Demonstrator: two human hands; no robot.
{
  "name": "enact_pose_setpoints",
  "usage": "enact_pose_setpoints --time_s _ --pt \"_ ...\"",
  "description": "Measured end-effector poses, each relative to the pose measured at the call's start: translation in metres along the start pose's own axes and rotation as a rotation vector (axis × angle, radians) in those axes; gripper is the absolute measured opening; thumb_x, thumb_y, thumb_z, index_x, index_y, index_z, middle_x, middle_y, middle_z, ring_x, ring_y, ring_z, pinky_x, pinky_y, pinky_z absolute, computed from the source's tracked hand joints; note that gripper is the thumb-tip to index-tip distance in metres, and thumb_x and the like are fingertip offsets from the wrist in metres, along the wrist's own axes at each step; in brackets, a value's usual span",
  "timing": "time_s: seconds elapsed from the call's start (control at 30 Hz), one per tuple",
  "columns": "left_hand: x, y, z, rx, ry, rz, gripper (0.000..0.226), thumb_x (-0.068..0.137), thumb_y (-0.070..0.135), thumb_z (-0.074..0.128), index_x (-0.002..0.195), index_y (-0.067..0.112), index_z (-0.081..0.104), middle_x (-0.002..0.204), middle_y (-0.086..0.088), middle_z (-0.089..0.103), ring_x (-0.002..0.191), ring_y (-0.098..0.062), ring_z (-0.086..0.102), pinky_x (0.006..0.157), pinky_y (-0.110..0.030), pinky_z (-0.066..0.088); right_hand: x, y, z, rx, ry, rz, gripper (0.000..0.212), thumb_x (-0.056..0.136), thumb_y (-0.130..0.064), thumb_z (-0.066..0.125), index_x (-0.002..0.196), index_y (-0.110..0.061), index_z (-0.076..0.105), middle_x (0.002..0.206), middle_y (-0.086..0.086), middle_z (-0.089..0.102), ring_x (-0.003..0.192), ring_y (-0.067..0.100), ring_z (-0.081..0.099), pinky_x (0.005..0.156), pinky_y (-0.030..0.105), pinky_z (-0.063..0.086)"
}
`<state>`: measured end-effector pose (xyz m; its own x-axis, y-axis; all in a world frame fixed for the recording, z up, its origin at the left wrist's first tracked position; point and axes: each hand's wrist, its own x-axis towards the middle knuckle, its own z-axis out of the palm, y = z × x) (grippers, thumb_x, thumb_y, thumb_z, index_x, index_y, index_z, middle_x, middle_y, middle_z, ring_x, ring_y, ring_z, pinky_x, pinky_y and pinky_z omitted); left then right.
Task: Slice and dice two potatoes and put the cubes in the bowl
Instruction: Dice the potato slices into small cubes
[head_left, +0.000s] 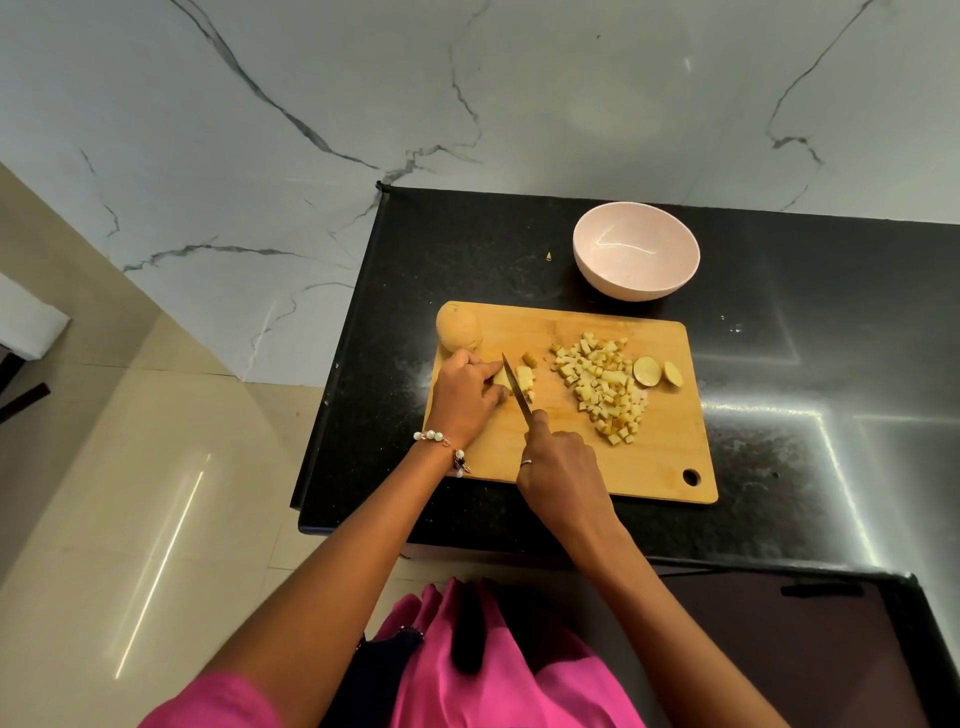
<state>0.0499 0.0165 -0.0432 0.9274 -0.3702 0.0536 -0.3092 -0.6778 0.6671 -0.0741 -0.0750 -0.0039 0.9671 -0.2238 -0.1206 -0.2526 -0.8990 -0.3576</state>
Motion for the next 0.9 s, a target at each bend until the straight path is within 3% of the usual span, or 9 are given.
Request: enact_pose_setpoints --time_s 0.3,0.53,0.63,0.9 --pt "0.001 0.0 -0.002 -0.054 0.008 -0.031 0.037 0.079 0.02 0.073 0.114 0.009 0.067 0.1 -0.01 0.06 0.089 -0.02 0.056 0.08 -0.022 0.04 0.016 -0.011 0.002 -0.097 0.016 -0.018 0.055 0.093 -0.003 0.031 0.147 0.002 0.018 0.105 0.024 0.058 0.092 0.04 0.056 0.065 0.036 0.03" --pt "-0.002 0.0 -0.002 -0.084 0.029 -0.044 0.037 0.079 0.02 0.074 0.113 0.007 0.067 0.1 -0.011 0.06 0.087 -0.02 0.057 0.08 -0.027 0.046 -0.018 -0.003 0.011 -0.157 0.016 -0.065 0.058 0.088 0.002 0.035 0.145 0.007 0.021 0.093 0.023 0.061 0.075 0.038 0.06 0.056 0.036 0.03" --pt "-0.003 0.0 -0.002 -0.081 0.019 -0.052 0.039 0.079 0.021 0.074 0.114 0.007 0.066 0.102 -0.011 0.061 0.089 -0.021 0.058 0.082 -0.029 0.047 -0.029 0.003 0.004 -0.105 -0.044 -0.035 0.059 0.092 -0.003 0.033 0.148 0.0 0.016 0.098 0.02 0.06 0.082 0.037 0.058 0.059 0.036 0.032" --pt "-0.003 0.002 -0.002 -0.047 0.062 -0.096 0.036 0.075 0.023 0.076 0.107 0.008 0.07 0.102 -0.011 0.067 0.092 -0.021 0.061 0.086 -0.037 0.05 -0.005 -0.001 -0.004 -0.01 0.014 -0.038 0.052 0.095 -0.012 0.033 0.146 -0.004 0.025 0.093 0.02 0.061 0.08 0.038 0.057 0.059 0.035 0.033"
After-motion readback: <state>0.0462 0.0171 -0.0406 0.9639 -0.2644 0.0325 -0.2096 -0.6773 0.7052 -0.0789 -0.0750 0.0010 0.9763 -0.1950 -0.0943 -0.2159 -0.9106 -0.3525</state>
